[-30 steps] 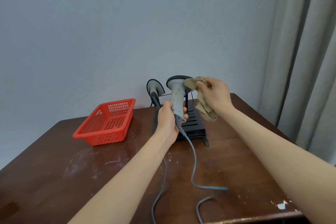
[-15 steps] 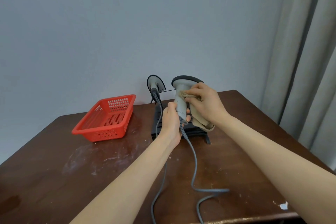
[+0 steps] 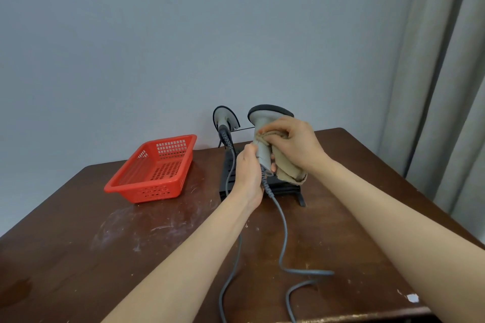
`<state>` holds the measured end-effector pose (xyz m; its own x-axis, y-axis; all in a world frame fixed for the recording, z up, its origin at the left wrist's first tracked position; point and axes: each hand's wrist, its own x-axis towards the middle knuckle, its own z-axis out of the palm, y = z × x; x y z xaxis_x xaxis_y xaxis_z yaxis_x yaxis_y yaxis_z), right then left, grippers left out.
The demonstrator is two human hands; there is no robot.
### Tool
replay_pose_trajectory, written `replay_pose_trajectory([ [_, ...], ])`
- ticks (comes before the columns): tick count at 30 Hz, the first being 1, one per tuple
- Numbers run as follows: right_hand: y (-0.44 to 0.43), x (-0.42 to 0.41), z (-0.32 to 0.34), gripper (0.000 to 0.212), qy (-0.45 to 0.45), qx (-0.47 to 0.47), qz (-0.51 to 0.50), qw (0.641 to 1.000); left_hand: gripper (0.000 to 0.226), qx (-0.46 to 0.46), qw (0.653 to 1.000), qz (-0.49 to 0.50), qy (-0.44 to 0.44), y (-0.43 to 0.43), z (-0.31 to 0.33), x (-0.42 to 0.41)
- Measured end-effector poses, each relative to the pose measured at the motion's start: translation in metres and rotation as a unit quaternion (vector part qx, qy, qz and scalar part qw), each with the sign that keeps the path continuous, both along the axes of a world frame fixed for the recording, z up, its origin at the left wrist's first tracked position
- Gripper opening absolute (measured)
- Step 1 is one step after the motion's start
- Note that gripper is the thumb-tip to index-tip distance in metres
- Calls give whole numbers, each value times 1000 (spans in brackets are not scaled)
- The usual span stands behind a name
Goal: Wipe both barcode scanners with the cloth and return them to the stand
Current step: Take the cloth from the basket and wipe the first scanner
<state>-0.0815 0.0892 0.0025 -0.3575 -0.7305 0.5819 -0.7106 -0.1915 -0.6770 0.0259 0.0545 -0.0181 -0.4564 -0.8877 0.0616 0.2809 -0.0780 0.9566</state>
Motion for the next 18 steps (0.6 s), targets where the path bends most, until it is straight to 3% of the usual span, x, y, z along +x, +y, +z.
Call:
replay_pose_trajectory([
  [4,2,0,2,15,41,30,22,998,29,-20,999,9,-25,0,-3,0],
  [10,-7,-7,14,16,32,24,-90,995,16,-68,995,19,-69,2,-9,-4],
  [15,4,-1,13,14,38,45,59,997,26,-102,994,-6,-31,2,-2,0],
  [18,3,-3,18,14,81,61,27,994,18,-131,990,-25,-47,3,-3,0],
])
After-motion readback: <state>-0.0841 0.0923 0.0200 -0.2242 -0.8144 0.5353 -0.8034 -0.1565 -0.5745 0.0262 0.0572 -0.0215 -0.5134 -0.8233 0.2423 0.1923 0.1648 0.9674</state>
